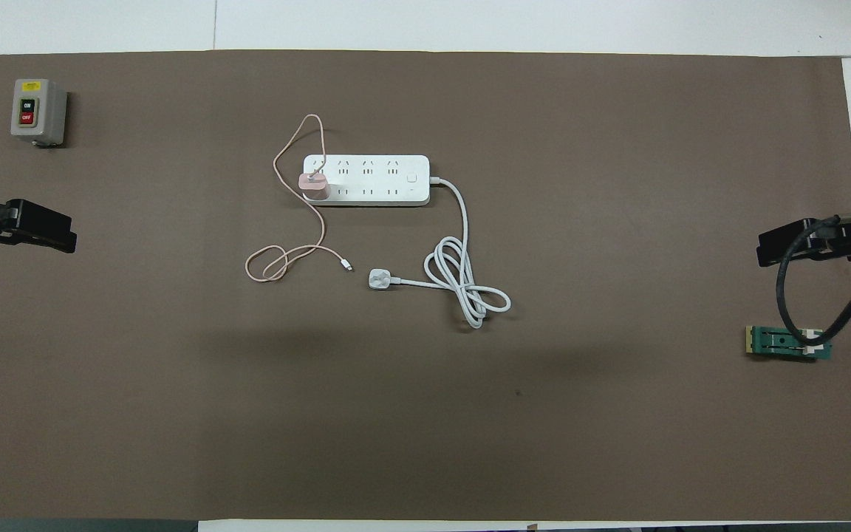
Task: Unplug charger and place it aside
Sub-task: 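Move the left gripper and the right gripper toward the power strip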
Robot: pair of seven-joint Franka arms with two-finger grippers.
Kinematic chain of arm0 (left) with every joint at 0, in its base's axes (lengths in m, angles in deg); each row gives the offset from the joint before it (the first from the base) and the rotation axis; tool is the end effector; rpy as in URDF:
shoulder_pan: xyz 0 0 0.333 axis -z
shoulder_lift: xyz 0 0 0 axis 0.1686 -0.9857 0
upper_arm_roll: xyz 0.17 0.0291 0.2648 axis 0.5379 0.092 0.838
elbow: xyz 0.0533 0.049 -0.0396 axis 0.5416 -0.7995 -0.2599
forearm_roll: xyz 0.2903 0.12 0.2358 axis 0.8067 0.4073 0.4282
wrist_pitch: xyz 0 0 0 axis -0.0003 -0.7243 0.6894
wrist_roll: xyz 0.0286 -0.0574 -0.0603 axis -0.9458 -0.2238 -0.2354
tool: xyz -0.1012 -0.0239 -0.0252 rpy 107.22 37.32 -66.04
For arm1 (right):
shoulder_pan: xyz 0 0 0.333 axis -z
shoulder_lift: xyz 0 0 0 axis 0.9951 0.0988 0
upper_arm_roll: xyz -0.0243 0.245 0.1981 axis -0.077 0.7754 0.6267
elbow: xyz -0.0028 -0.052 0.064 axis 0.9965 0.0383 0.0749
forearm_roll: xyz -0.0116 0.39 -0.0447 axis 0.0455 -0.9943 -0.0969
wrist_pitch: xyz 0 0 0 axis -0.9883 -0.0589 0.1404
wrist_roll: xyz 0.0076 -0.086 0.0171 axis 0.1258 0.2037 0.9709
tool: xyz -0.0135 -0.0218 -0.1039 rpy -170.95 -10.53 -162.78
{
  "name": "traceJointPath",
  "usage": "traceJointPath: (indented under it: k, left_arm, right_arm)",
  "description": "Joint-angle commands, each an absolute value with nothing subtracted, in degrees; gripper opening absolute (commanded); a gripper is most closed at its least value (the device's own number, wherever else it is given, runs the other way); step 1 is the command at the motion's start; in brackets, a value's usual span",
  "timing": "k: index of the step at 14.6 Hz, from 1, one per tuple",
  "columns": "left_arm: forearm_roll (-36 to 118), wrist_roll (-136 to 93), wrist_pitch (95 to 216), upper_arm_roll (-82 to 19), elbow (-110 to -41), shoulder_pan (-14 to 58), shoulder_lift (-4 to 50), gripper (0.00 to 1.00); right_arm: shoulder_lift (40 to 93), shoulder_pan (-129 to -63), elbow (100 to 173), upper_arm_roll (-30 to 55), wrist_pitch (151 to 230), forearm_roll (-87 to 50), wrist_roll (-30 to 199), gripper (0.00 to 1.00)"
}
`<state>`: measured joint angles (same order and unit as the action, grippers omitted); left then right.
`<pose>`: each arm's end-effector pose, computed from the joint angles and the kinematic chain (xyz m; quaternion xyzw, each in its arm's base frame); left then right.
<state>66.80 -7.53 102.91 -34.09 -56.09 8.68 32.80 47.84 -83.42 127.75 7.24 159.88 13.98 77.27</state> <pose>0.5458 -0.0432 0.6157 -0.9988 0.0288 0.0399 0.0050 0.5292 0.0050 0.6157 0.9991 0.0165 -0.0371 0.0144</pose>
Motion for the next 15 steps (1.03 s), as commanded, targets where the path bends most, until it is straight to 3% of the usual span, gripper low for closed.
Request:
traceJointPath:
  k: [1,5,9,15]
  left_arm:
    - [66.8,-17.1,104.8,-33.9,-57.5,9.4,33.9,1.0]
    - [66.7,-38.1,110.1,-35.9,-61.0,10.8,32.6,1.0]
    - [66.7,-65.4,117.1,-35.8,-61.6,11.3,26.8,1.0]
    - [66.7,-85.9,123.0,-35.7,-61.9,13.2,21.1,1.0]
  right_arm:
    - [46.7,-82.9,128.6,7.5,159.5,13.9,78.4,1.0]
    - [46.7,-82.3,128.6,7.1,159.3,13.9,78.7,1.0]
    - [46.8,-82.4,129.1,6.9,159.7,13.7,76.8,1.0]
    - [51.3,-85.2,129.7,7.5,160.8,2.9,49.9,1.0]
